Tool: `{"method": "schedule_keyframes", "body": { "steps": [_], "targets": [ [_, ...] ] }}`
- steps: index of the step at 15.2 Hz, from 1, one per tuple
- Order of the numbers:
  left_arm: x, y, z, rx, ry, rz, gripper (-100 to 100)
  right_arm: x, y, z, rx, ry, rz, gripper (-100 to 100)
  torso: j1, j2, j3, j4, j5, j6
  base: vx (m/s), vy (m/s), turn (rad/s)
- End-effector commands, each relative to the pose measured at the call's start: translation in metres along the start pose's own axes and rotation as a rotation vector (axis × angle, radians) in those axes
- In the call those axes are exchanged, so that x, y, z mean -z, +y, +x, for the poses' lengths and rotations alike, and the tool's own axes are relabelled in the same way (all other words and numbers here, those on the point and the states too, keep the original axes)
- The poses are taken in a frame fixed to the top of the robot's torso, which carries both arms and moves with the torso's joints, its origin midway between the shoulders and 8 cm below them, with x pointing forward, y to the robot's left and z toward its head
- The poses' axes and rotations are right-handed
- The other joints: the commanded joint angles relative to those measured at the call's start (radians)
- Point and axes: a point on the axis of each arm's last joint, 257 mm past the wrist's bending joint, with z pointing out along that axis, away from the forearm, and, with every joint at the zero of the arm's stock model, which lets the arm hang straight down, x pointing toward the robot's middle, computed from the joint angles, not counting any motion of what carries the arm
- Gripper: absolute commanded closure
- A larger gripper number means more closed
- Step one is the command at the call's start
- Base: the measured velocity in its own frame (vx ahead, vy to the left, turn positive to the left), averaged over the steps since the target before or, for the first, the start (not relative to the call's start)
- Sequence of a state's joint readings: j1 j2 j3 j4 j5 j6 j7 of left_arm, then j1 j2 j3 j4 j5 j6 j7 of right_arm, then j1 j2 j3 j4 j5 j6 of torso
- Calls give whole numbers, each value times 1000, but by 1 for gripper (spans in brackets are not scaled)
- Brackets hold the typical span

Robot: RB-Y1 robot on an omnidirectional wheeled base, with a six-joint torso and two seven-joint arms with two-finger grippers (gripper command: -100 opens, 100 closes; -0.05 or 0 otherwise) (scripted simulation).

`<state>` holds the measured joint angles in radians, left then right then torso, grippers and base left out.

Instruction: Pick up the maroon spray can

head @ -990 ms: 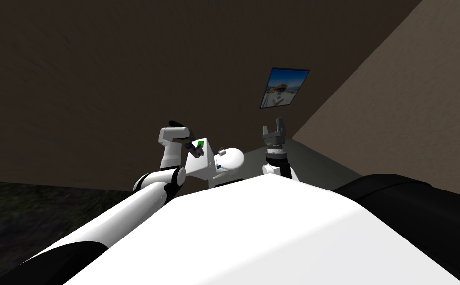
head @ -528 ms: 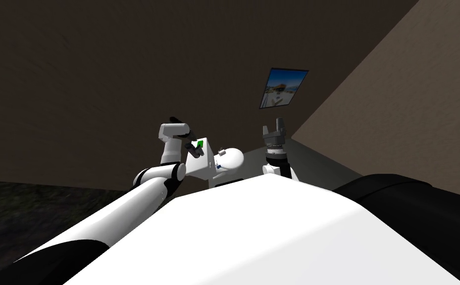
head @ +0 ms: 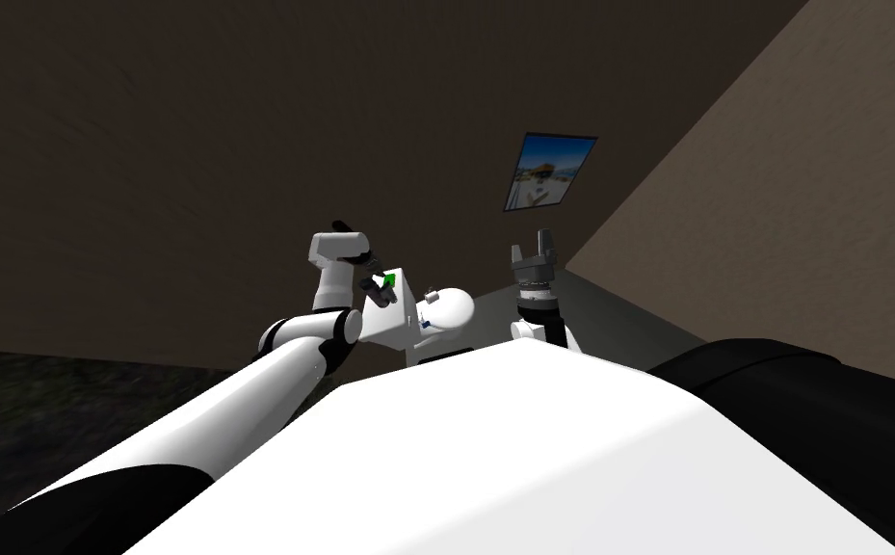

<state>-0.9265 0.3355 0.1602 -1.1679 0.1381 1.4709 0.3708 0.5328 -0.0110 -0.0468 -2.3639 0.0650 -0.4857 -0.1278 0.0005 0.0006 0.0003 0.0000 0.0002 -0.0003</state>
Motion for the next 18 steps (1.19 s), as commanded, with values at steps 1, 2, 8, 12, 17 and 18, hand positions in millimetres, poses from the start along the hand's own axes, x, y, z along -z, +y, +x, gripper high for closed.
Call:
{"method": "schedule_keyframes", "body": {
  "steps": [1,2,8,12,17,18],
  "targets": [
    [5,4,4,9,-6,-50,-100,0,0,0,0,0,0,0,0,0,0,0,0,0,-7,13,-16],
    [5,9,3,8,-13,-68,-100,0,0,0,0,0,0,0,0,0,0,0,0,0,-6,18,-17],
    [17,27,5,19,-41,-188,-100,0,0,0,0,0,0,0,1,0,0,0,0,0,-5,18,-9],
    [25,39,4,22,-60,-254,-100,0,0,0,0,0,0,0,1,0,0,0,0,0,-4,23,-4],
    [38,55,3,27,-91,-352,-100,0,0,0,0,0,0,0,2,0,0,0,0,0,-1,29,3],
    [43,59,2,29,-99,-377,-100,0,0,0,0,0,0,0,2,0,0,0,0,0,1,38,7]
  ]
}}
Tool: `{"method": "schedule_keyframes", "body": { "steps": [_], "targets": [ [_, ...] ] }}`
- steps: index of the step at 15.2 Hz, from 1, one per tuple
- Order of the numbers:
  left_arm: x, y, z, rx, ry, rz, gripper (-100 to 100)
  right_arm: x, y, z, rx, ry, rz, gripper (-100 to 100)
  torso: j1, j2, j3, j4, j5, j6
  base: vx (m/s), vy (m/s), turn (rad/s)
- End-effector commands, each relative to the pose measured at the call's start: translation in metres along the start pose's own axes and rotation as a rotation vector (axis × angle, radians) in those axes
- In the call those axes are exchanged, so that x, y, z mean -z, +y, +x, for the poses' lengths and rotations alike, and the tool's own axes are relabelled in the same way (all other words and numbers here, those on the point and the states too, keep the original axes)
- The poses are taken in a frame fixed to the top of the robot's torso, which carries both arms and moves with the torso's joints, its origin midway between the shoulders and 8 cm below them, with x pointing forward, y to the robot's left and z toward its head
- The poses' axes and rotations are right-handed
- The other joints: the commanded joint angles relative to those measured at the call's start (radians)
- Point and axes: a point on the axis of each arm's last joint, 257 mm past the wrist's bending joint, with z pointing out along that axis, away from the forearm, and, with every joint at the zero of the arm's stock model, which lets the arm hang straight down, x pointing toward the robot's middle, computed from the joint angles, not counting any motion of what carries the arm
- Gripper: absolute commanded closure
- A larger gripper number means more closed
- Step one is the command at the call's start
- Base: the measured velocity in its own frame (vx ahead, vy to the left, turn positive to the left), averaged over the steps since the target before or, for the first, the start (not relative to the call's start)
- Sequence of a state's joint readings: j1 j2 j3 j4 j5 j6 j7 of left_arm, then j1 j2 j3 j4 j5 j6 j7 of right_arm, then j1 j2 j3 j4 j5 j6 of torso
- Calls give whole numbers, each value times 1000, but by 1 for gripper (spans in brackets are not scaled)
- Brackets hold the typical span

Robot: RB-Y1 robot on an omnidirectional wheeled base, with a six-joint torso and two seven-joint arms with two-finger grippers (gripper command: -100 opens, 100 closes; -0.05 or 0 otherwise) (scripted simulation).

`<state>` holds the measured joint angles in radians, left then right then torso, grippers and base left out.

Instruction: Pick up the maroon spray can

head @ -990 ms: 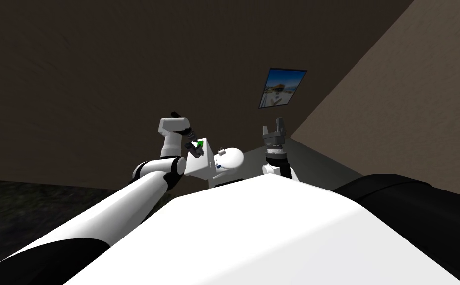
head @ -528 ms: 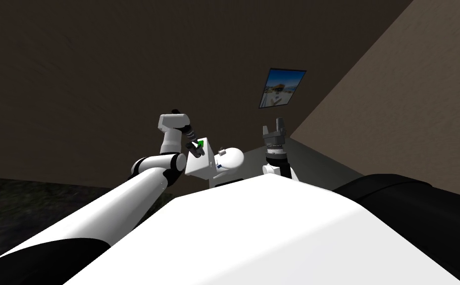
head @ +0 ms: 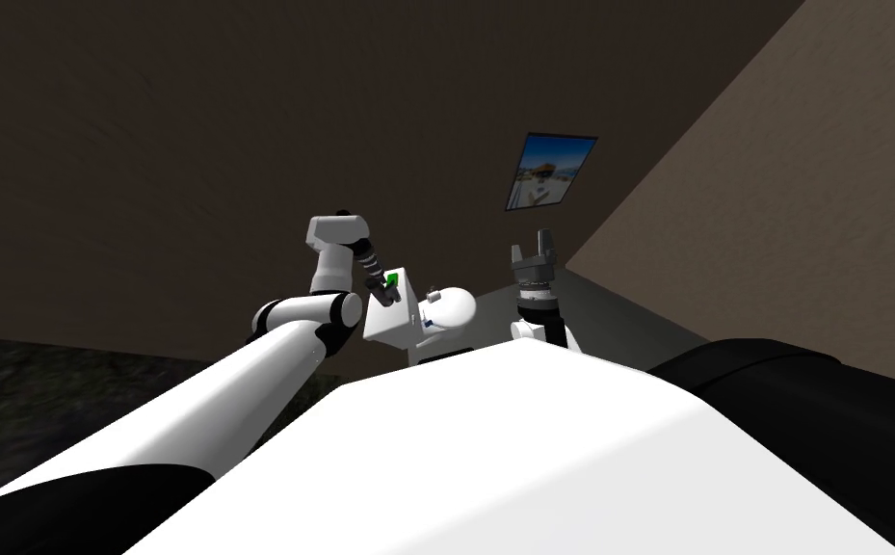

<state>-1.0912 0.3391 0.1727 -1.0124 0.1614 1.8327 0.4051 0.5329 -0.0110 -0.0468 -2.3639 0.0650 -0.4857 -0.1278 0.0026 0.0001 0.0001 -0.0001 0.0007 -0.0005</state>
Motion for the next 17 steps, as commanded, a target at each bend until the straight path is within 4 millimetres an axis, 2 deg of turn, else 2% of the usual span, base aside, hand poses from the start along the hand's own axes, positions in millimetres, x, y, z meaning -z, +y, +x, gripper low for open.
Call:
{"method": "schedule_keyframes", "body": {
  "steps": [1,7,8,9,12,13,14,17],
  "targets": [
    [3,10,-3,2,-18,-48,-100,0,0,0,0,0,0,0,0,0,0,0,0,0,2,40,7],
    [9,30,-10,7,-53,-136,-100,0,0,0,0,0,0,0,0,0,0,0,0,0,3,33,6],
    [8,24,-9,6,-44,-115,-100,0,0,0,0,0,0,0,0,0,0,0,0,0,1,16,2],
    [-3,27,-11,5,-47,-120,-100,0,0,0,0,0,0,0,-1,0,0,0,0,0,0,0,0],
    [-15,29,-12,4,-48,-120,-100,0,0,0,0,0,0,0,-3,-1,-1,0,0,0,7,-13,6],
    [-10,28,-12,5,-49,-122,-100,0,0,0,0,0,0,0,-3,-1,-1,0,-1,0,2,-10,3],
    [-11,28,-12,5,-48,-120,100,0,0,0,0,0,0,0,-3,-1,0,0,-1,0,0,0,0],
    [-11,28,-12,4,-48,-122,100,0,0,0,0,0,0,0,-3,-1,0,0,0,0,0,0,0]
  ]
}}
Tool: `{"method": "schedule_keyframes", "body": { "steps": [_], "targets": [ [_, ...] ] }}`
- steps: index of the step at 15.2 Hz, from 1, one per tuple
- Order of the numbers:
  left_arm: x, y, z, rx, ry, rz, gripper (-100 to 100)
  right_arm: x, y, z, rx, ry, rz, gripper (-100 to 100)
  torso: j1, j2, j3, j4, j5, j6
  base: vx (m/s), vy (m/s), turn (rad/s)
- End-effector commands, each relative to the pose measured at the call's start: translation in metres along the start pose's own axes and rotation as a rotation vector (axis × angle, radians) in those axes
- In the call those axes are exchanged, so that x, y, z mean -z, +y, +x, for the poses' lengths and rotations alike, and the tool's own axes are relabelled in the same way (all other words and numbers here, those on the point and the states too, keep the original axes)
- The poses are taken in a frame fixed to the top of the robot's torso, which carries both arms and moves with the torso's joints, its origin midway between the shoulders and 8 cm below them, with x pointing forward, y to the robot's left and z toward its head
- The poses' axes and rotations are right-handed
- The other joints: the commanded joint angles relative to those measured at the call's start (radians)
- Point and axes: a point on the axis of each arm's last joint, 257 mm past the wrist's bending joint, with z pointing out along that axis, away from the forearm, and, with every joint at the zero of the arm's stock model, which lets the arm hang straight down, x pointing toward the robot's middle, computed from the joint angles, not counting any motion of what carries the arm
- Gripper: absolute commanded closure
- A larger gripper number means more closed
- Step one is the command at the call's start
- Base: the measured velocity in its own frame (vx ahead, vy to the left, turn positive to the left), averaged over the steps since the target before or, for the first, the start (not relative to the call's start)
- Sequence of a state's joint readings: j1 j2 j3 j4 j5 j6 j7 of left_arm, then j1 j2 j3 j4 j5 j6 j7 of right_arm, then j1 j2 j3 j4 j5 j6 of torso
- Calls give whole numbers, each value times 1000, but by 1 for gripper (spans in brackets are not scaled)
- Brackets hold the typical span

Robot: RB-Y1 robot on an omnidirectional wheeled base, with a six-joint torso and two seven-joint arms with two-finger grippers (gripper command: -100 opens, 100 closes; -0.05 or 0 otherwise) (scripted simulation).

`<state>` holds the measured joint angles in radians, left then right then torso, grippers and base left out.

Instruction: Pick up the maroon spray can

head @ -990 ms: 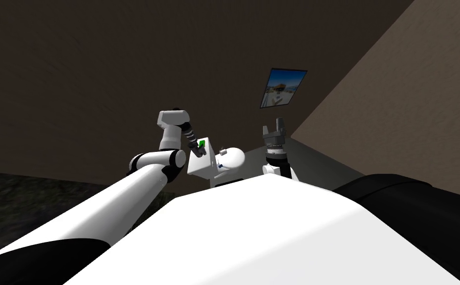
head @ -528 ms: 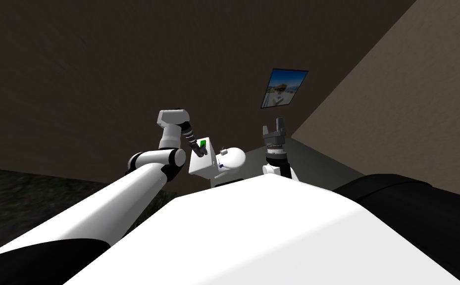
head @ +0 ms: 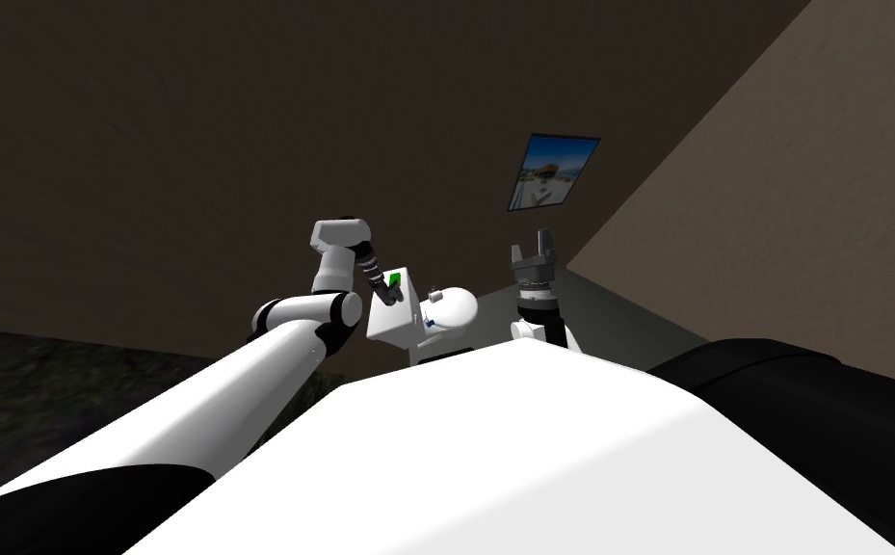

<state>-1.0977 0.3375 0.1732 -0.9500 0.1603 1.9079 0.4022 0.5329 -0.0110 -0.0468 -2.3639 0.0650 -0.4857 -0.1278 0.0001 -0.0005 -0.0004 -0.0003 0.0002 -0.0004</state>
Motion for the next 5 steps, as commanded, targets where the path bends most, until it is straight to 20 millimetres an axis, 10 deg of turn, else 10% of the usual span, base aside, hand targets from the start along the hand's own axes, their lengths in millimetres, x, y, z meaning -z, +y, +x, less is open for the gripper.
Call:
{"method": "schedule_keyframes", "body": {
  "steps": [1,5],
  "targets": [
    [0,0,0,0,0,0,100,0,0,0,0,0,0,0,0,0,0,0,0,0,0,0,0],
    [14,-2,2,1,2,3,100,0,0,0,0,0,0,0,0,1,1,1,0,0,-6,11,-7]
  ]
}}
